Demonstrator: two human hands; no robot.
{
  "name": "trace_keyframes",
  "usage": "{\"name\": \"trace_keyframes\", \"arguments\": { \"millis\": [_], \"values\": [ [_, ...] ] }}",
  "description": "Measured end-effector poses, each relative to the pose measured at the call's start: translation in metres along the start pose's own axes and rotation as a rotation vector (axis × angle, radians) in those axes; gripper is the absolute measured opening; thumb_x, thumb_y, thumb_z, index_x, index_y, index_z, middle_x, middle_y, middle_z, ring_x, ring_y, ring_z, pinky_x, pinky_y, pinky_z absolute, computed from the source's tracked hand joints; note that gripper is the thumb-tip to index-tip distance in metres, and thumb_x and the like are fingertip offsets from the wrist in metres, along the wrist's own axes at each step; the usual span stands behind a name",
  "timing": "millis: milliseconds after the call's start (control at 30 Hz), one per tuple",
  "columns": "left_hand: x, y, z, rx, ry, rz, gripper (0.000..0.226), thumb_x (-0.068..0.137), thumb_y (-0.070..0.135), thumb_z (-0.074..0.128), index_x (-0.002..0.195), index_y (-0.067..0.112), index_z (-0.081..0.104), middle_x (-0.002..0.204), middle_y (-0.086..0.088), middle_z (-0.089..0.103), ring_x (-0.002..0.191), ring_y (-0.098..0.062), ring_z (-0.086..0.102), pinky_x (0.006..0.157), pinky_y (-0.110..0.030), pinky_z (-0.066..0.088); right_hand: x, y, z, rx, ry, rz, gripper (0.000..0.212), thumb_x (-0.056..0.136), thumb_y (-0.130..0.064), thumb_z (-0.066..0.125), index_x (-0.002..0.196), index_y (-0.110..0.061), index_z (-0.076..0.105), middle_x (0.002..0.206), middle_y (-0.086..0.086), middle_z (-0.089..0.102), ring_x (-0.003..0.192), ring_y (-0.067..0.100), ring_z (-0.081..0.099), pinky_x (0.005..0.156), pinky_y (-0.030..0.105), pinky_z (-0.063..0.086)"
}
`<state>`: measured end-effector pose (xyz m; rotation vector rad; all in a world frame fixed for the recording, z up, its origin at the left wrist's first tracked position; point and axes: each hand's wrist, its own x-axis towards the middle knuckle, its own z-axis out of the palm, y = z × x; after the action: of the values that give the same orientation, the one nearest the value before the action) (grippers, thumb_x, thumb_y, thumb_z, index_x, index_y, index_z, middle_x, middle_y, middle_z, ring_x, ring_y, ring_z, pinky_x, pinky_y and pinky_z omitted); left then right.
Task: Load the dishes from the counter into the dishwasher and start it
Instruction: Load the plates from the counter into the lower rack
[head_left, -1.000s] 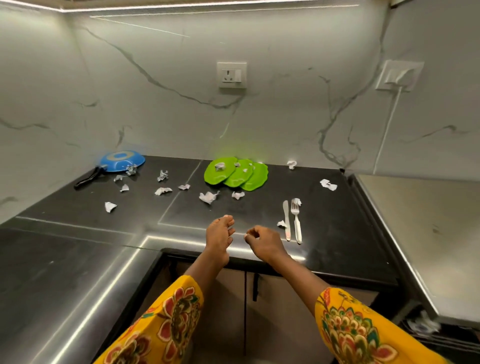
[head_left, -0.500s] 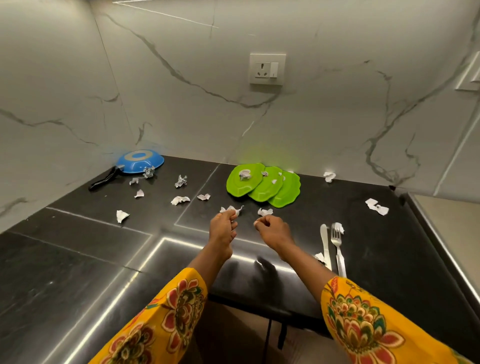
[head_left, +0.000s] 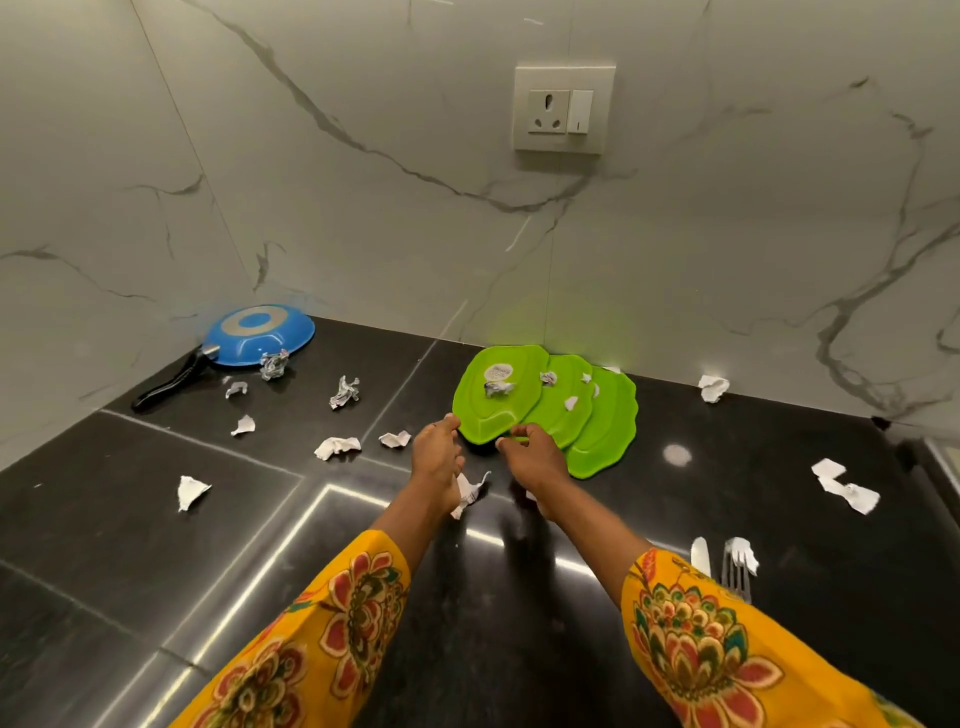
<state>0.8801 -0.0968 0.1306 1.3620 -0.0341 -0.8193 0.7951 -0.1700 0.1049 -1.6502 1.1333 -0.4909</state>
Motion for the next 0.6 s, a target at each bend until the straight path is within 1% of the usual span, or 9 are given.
{"name": "trace_keyframes", "arguments": {
  "millis": [100, 200, 267, 333, 367, 400, 467, 533, 600],
  "values": [
    [0.019, -0.001, 0.009, -0.006, -0.006, -0.052, 0.019, 0.097, 0.025, 0.046, 0.079, 0.02, 0.051, 0.069, 0.002, 0.043, 0.056, -0.009, 0.033, 0.048, -0.019, 0.027, 0.021, 0.001, 0.009, 0.062, -0.084, 0.064, 0.048, 0.082, -0.027, 0.063, 0.125, -0.02, 0.044, 0.093, 0.008, 0.057, 0.081, 0.021, 0.05, 0.068, 0.031, 0.038],
    [0.028, 0.0, 0.019, -0.052, -0.038, -0.119, 0.022, 0.097, 0.028, 0.046, 0.081, 0.017, 0.057, 0.053, 0.003, 0.06, 0.044, -0.009, 0.047, 0.05, -0.022, 0.03, 0.04, 0.006, 0.017, 0.209, -0.101, 0.151, 0.056, 0.079, -0.026, 0.062, 0.129, -0.021, 0.038, 0.076, -0.002, 0.048, 0.066, 0.015, 0.045, 0.056, 0.027, 0.034],
    [0.032, 0.0, 0.027, -0.137, -0.061, -0.159, 0.021, 0.096, 0.027, 0.046, 0.086, 0.015, 0.061, 0.05, 0.002, 0.065, 0.042, -0.011, 0.059, 0.055, -0.026, 0.039, 0.049, 0.006, 0.019, 0.311, -0.103, 0.178, 0.057, 0.08, -0.025, 0.06, 0.131, -0.023, 0.035, 0.085, 0.0, 0.051, 0.073, 0.016, 0.047, 0.061, 0.028, 0.037],
    [0.038, 0.0, 0.032, -0.198, -0.057, -0.178, 0.023, 0.096, 0.025, 0.047, 0.103, 0.012, 0.063, 0.061, -0.004, 0.07, 0.057, -0.018, 0.065, 0.064, -0.028, 0.048, 0.053, 0.004, 0.018, 0.416, -0.095, 0.194, 0.059, 0.083, -0.022, 0.059, 0.134, -0.023, 0.029, 0.099, 0.005, 0.054, 0.08, 0.019, 0.05, 0.063, 0.028, 0.04],
    [0.041, 0.0, 0.034, -0.198, -0.038, -0.179, 0.024, 0.095, 0.025, 0.048, 0.109, 0.011, 0.062, 0.067, -0.005, 0.07, 0.059, -0.019, 0.065, 0.062, -0.026, 0.048, 0.055, 0.002, 0.018, 0.47, -0.081, 0.203, 0.059, 0.085, -0.02, 0.058, 0.135, -0.023, 0.026, 0.102, 0.007, 0.054, 0.079, 0.019, 0.051, 0.061, 0.028, 0.041],
    [0.044, -0.001, 0.035, -0.189, -0.021, -0.18, 0.022, 0.095, 0.024, 0.047, 0.107, 0.012, 0.061, 0.07, -0.006, 0.068, 0.056, -0.018, 0.062, 0.054, -0.022, 0.046, 0.056, 0.002, 0.017, 0.523, -0.069, 0.214, 0.058, 0.087, -0.017, 0.056, 0.135, -0.022, 0.024, 0.103, 0.01, 0.056, 0.077, 0.02, 0.054, 0.06, 0.03, 0.045],
    [0.045, -0.002, 0.038, -0.168, 0.0, -0.192, 0.017, 0.097, 0.023, 0.043, 0.096, 0.013, 0.058, 0.075, -0.006, 0.06, 0.054, -0.015, 0.052, 0.039, -0.016, 0.034, 0.059, -0.002, 0.016, 0.625, -0.056, 0.24, 0.058, 0.09, -0.013, 0.054, 0.136, -0.021, 0.02, 0.114, 0.019, 0.058, 0.089, 0.027, 0.061, 0.07, 0.038, 0.05],
    [0.042, -0.001, 0.04, -0.152, 0.015, -0.194, 0.017, 0.098, 0.022, 0.041, 0.093, 0.014, 0.055, 0.075, -0.005, 0.055, 0.056, -0.013, 0.046, 0.034, -0.013, 0.03, 0.059, -0.008, 0.014, 0.768, -0.05, 0.255, 0.055, 0.091, -0.01, 0.054, 0.135, -0.019, 0.022, 0.122, 0.02, 0.055, 0.097, 0.029, 0.06, 0.069, 0.035, 0.051],
    [0.036, -0.002, 0.04, -0.15, 0.027, -0.186, 0.016, 0.097, 0.023, 0.041, 0.096, 0.015, 0.055, 0.074, -0.003, 0.054, 0.056, -0.011, 0.045, 0.035, -0.012, 0.032, 0.059, -0.015, 0.012, 0.9, -0.032, 0.239, 0.042, 0.091, -0.005, 0.055, 0.127, -0.013, 0.035, 0.11, 0.015, 0.058, 0.086, 0.025, 0.06, 0.063, 0.033, 0.05]
  ]
}}
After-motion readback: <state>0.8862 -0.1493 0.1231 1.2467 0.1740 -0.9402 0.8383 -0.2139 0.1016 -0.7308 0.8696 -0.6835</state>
